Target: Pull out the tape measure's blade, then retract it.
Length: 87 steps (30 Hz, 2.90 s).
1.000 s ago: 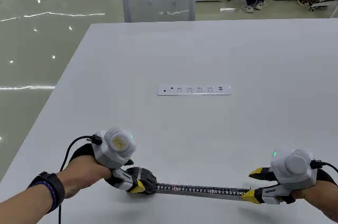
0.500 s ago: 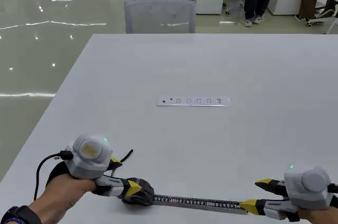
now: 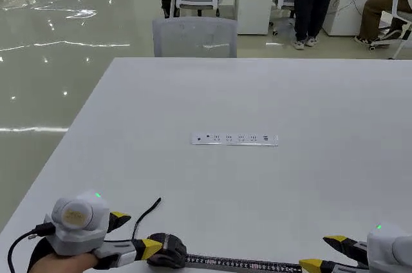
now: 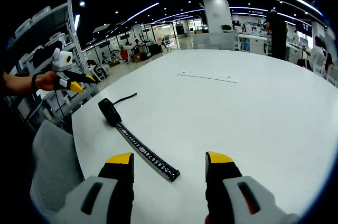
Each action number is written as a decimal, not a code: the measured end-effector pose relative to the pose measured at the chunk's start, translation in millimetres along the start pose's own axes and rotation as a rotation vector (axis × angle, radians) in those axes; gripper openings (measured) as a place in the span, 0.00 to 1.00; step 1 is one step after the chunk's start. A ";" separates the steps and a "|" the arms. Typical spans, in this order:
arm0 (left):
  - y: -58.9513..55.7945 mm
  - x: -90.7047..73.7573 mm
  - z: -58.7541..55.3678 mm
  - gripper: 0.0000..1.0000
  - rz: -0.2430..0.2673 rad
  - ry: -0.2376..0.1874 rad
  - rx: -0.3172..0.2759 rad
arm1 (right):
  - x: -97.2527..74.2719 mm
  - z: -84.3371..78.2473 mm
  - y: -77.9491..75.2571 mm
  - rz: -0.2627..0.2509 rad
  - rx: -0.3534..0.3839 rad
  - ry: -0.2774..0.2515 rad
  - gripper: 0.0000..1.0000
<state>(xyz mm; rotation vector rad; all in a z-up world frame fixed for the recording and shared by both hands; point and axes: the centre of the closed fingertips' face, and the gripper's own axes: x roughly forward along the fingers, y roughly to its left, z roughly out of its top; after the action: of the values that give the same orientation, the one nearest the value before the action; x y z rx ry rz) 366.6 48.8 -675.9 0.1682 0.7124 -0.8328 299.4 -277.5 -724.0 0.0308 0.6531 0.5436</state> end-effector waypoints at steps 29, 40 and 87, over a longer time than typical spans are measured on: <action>-14.3 -39.8 -48.4 0.62 0.088 -0.064 -0.150 | -24.7 -23.6 34.5 -0.040 0.060 -0.021 0.63; -15.2 -40.4 -48.5 0.64 0.104 -0.069 -0.164 | -21.8 -20.8 42.0 -0.024 0.026 -0.007 0.64; -21.6 -12.2 -45.0 0.64 0.129 -0.086 -0.275 | -17.6 -21.6 28.1 0.006 0.006 0.026 0.61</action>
<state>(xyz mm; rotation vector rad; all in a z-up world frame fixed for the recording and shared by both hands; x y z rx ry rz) 322.3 59.9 -699.5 -0.0678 0.7194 -0.6080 262.0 -264.9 -725.8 0.0315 0.6799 0.5487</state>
